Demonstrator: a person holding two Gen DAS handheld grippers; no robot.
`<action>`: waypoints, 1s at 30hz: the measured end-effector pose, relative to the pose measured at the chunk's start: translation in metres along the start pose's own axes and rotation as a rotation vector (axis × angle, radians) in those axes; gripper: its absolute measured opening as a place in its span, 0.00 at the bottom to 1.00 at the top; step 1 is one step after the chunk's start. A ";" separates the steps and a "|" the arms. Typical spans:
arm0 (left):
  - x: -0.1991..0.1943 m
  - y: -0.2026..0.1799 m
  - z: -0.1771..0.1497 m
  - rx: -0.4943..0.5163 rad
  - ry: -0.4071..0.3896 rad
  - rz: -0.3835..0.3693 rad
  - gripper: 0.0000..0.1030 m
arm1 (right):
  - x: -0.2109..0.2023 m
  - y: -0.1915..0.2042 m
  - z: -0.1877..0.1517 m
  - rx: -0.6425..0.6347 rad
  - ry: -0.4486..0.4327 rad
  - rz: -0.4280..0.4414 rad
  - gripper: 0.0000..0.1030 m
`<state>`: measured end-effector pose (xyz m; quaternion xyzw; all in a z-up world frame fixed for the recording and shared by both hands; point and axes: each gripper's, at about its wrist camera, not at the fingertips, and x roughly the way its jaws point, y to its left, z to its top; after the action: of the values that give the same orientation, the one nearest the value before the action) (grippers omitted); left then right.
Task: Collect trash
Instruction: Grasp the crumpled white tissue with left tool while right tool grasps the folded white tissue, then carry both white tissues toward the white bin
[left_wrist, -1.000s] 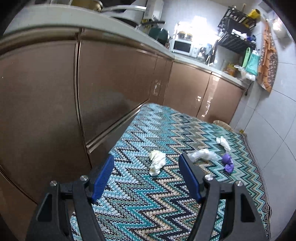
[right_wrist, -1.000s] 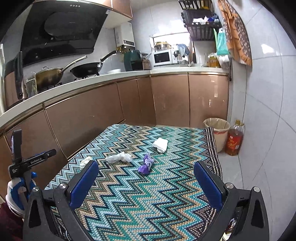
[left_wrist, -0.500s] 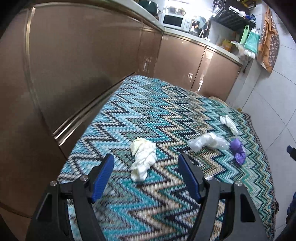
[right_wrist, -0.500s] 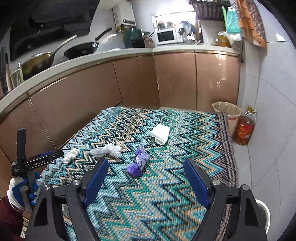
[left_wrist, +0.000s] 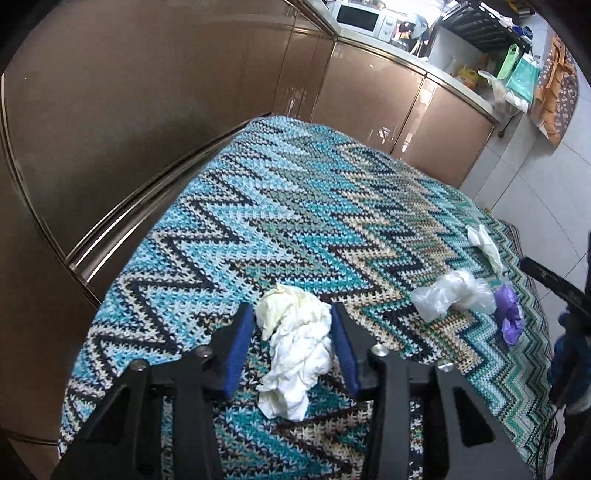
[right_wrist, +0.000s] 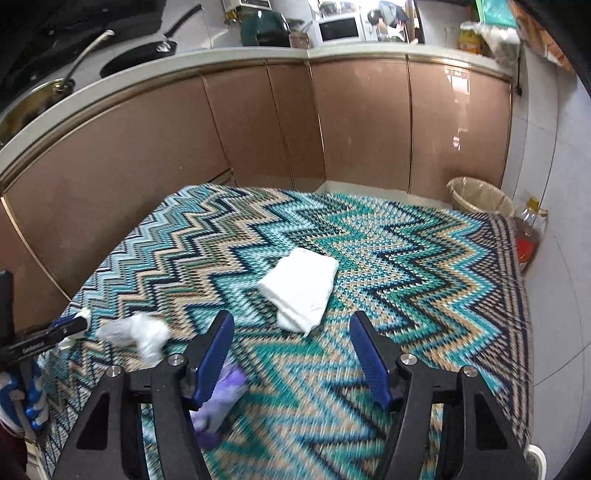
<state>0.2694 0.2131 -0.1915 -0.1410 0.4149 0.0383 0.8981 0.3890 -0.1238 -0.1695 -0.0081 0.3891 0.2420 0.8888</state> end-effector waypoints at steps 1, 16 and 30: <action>0.002 0.000 0.000 0.002 0.001 -0.001 0.36 | 0.008 -0.003 0.003 0.002 0.010 0.002 0.57; 0.006 -0.003 -0.005 0.014 -0.023 -0.008 0.36 | 0.058 -0.013 0.011 -0.004 0.086 0.008 0.30; 0.002 -0.002 -0.006 0.018 -0.032 0.017 0.25 | 0.044 -0.003 0.010 -0.026 0.038 0.017 0.12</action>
<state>0.2663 0.2098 -0.1960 -0.1287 0.4019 0.0447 0.9055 0.4230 -0.1054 -0.1936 -0.0207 0.4027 0.2545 0.8790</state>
